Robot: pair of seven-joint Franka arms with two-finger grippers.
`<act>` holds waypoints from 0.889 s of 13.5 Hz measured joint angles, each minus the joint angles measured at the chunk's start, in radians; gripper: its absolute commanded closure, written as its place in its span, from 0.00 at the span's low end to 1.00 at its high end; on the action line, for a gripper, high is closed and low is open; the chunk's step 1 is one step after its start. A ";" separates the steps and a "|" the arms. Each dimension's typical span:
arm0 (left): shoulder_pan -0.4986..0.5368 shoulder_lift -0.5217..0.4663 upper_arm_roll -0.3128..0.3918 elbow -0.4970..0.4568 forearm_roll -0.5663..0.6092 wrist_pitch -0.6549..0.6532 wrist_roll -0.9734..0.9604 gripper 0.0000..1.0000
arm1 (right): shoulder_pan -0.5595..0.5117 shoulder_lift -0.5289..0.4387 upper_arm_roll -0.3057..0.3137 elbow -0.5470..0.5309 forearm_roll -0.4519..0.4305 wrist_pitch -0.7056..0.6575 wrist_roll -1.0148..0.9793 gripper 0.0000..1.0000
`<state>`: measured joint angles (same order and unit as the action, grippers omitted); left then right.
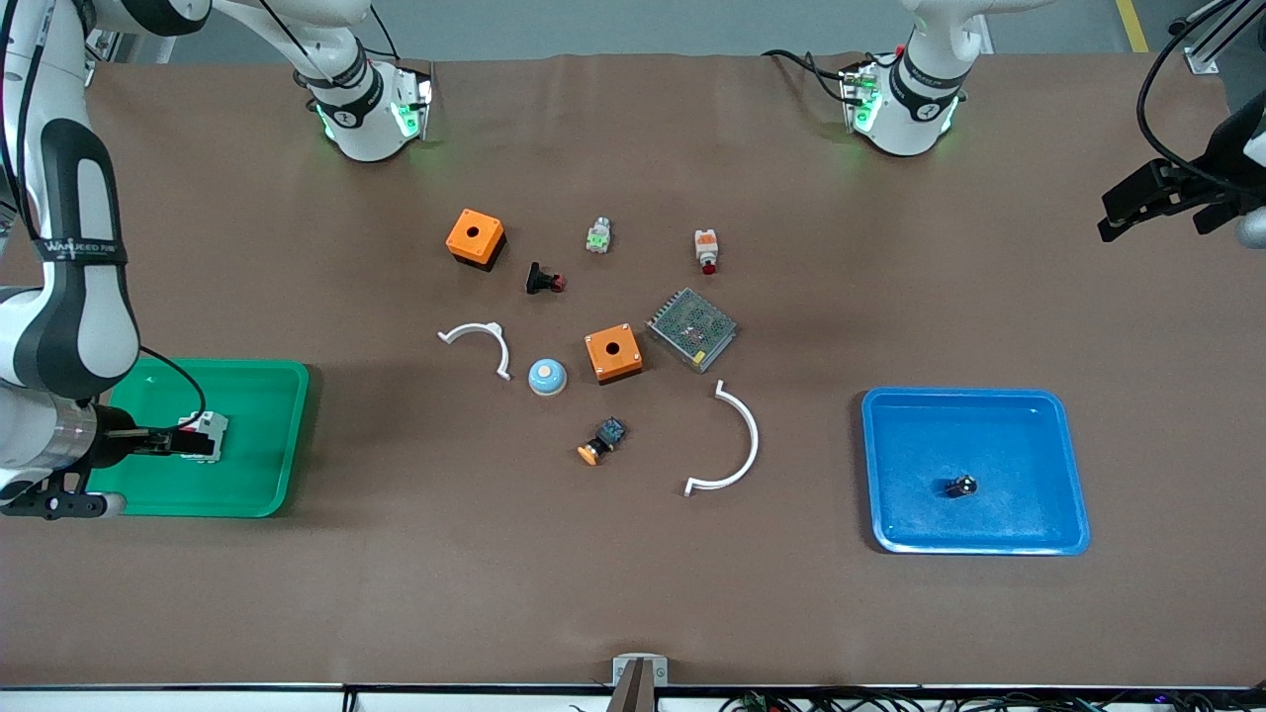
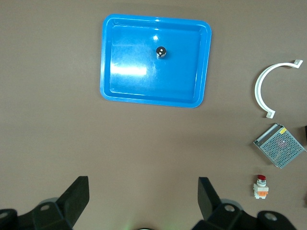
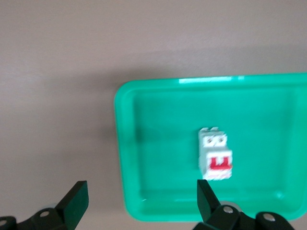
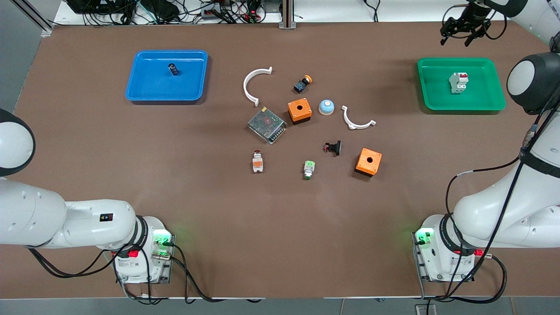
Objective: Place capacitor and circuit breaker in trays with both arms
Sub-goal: 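Release the breaker in the green tray and raise the right gripper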
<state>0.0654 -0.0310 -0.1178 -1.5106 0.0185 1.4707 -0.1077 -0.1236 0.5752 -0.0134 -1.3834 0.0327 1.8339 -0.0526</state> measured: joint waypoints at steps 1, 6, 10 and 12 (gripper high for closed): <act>-0.001 0.000 0.000 -0.001 0.000 0.000 0.000 0.00 | 0.021 -0.019 0.001 0.007 0.000 -0.046 0.039 0.00; -0.001 0.000 -0.001 -0.011 0.000 -0.008 0.000 0.00 | 0.050 -0.176 0.000 0.017 0.000 -0.247 0.042 0.00; -0.001 0.000 -0.001 -0.011 0.000 -0.011 0.000 0.00 | 0.050 -0.234 0.001 0.029 -0.001 -0.278 0.033 0.00; -0.001 0.000 -0.001 -0.012 0.000 -0.012 0.000 0.00 | 0.051 -0.234 0.002 0.057 -0.008 -0.280 0.030 0.00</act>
<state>0.0640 -0.0309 -0.1185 -1.5227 0.0185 1.4584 -0.1077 -0.0730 0.3409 -0.0117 -1.3267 0.0246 1.5541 -0.0223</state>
